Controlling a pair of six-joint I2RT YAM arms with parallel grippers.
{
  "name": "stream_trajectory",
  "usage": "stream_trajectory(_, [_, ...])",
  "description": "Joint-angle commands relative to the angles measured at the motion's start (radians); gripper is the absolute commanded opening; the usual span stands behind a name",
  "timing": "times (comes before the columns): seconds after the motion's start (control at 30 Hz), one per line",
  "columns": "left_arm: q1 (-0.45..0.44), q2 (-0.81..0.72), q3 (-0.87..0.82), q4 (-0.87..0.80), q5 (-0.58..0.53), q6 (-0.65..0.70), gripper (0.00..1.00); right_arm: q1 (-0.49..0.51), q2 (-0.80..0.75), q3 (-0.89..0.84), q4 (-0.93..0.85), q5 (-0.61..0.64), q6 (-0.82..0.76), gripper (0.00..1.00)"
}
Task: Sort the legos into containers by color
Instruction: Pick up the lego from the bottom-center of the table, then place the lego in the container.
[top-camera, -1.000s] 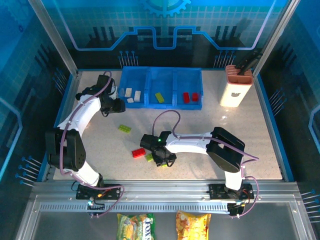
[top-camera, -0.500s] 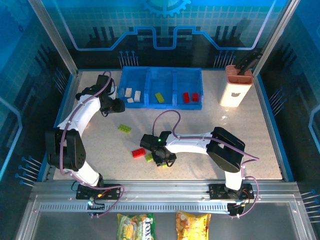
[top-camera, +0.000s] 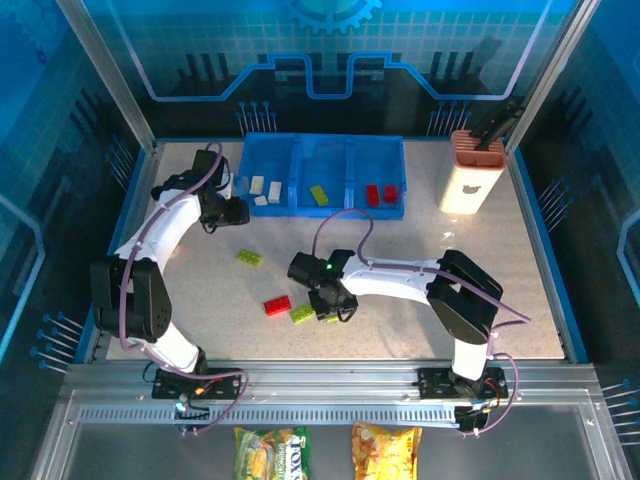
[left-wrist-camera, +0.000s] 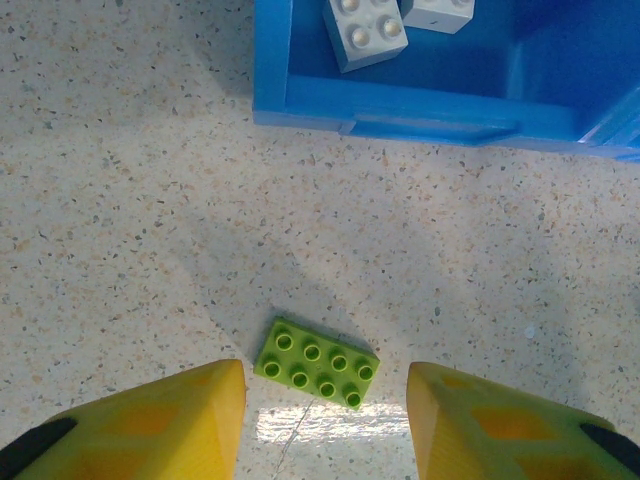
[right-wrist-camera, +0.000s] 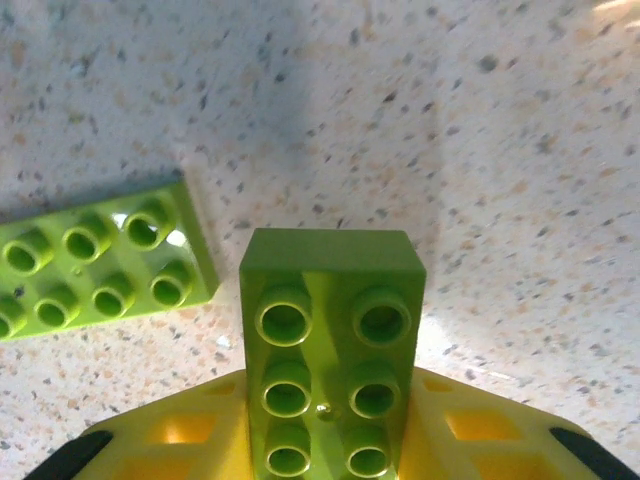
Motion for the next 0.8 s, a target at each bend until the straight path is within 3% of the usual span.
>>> stream_trajectory(0.0, [0.011, -0.015, -0.01, 0.009, 0.022, 0.019, 0.47, -0.043, -0.017, 0.058, -0.038, 0.023, -0.051, 0.36])
stream_trajectory(0.77, [0.012, -0.019, -0.013, 0.014, 0.036, 0.016, 0.47, -0.34, 0.133, 0.448, -0.029, 0.048, -0.323, 0.36])
